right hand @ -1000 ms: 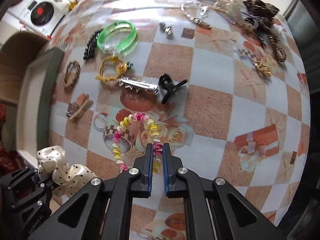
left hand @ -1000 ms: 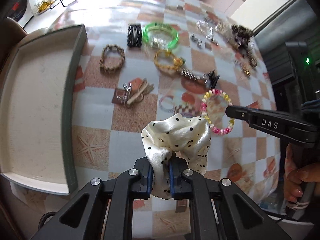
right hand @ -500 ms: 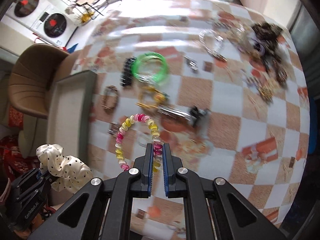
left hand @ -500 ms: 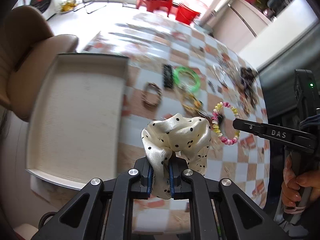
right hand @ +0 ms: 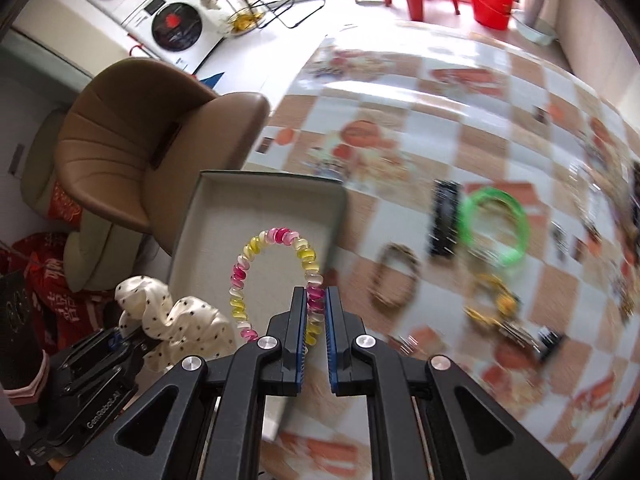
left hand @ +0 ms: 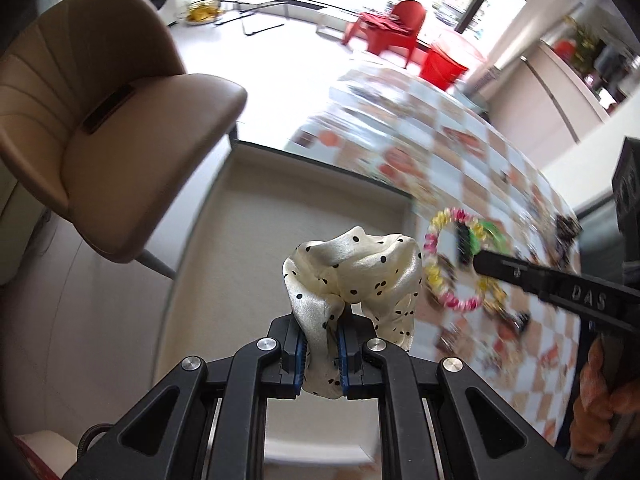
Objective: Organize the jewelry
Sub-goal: 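Carry scrunchie and beaded bracelet into the white tray with both grippers, then open both grippers to release the items and withdraw from the tray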
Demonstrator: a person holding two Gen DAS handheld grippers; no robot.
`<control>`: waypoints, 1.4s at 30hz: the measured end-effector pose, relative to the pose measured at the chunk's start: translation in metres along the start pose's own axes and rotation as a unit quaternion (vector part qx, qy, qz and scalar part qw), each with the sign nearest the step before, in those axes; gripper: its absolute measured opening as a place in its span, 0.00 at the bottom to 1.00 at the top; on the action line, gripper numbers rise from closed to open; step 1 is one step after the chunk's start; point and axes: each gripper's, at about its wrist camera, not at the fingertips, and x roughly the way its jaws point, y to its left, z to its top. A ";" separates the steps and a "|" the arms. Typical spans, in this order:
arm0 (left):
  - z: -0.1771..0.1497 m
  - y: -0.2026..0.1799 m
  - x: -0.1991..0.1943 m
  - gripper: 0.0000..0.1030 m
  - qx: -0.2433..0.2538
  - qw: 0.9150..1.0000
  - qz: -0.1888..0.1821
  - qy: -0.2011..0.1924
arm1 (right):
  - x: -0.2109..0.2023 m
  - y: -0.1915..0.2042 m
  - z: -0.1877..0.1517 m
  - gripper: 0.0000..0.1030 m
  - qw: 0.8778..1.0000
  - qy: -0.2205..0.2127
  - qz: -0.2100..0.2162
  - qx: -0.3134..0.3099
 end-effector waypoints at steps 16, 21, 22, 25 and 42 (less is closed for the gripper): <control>0.035 0.033 0.088 0.15 -0.002 0.998 0.050 0.029 | 0.102 0.015 0.043 0.09 0.999 0.036 -0.029 0.018; 0.033 0.030 0.096 0.15 0.010 0.997 0.068 0.028 | 0.120 0.010 0.045 0.09 0.998 0.045 -0.042 0.023; 0.033 0.030 0.097 0.16 0.013 0.997 0.070 0.028 | 0.123 0.010 0.046 0.09 0.998 0.046 -0.044 0.024; 0.032 0.030 0.100 0.16 0.019 0.996 0.076 0.031 | 0.130 0.008 0.046 0.09 0.997 0.052 -0.047 0.027; 0.030 0.024 0.084 0.76 0.026 0.993 0.110 0.015 | 0.093 0.016 0.058 0.56 0.999 0.009 -0.014 0.042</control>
